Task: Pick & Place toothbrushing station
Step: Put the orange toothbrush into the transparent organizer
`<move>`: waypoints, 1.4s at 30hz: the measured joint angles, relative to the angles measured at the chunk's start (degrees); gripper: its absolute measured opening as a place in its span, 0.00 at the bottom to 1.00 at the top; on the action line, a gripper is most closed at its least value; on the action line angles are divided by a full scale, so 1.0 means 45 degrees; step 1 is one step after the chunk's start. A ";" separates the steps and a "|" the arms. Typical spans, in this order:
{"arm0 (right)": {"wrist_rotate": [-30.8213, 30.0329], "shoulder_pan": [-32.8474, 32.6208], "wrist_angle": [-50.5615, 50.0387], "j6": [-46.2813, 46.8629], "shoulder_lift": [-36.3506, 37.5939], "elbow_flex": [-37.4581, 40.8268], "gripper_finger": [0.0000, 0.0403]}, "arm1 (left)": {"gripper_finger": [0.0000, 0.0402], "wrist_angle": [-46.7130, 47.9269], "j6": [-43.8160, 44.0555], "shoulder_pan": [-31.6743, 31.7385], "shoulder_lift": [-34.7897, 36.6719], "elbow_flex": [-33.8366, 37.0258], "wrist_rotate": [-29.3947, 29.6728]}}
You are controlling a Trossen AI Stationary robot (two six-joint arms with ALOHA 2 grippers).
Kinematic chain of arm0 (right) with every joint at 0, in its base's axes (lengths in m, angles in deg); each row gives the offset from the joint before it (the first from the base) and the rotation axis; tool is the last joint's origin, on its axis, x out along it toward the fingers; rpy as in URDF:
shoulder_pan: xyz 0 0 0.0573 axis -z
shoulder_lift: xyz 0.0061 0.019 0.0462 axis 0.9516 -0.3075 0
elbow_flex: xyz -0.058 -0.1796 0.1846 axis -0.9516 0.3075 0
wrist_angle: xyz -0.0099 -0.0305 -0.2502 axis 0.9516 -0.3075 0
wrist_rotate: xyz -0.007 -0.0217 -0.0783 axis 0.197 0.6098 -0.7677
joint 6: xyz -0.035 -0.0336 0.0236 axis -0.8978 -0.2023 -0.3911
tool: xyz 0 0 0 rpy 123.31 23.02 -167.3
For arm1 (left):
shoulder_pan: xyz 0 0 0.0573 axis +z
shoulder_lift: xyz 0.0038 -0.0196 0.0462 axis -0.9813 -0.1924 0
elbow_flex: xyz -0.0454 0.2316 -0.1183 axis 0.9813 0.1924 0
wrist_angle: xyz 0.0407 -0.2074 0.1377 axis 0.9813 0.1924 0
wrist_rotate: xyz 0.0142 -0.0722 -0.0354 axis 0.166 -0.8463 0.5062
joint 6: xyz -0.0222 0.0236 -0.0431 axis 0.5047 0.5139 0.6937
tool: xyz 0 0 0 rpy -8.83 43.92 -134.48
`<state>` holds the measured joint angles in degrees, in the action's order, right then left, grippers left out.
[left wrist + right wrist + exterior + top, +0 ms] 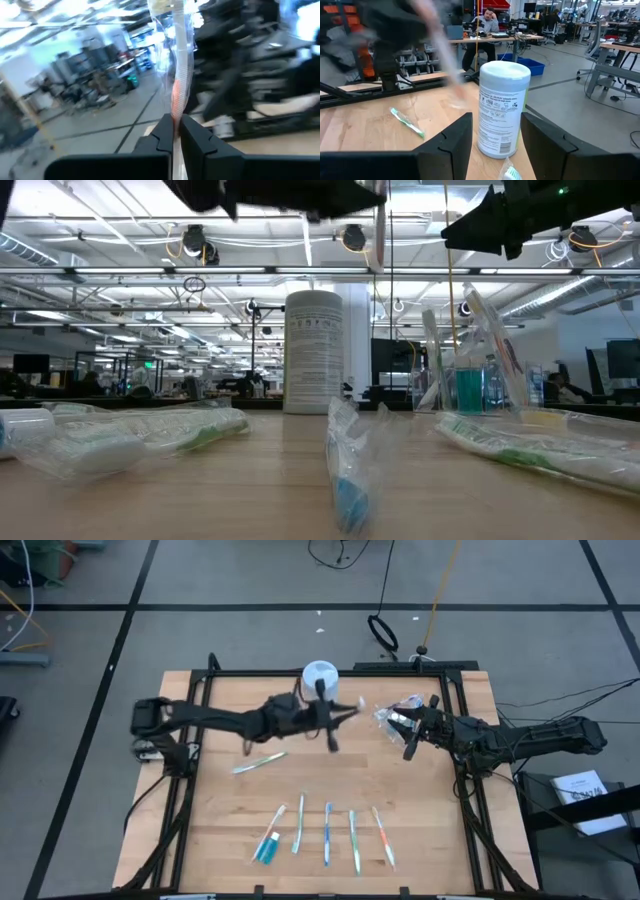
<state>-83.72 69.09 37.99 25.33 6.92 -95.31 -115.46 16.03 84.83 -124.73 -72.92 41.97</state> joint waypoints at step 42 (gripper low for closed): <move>-0.0019 0.0005 0.0165 -0.0355 0.0004 0.0000 0.39 | 0.02 -0.2554 0.3004 0.2634 -0.6733 -0.4051 -0.0475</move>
<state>-83.81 69.11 38.73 23.74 6.94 -95.31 -126.96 29.55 96.69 -155.03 -91.15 39.83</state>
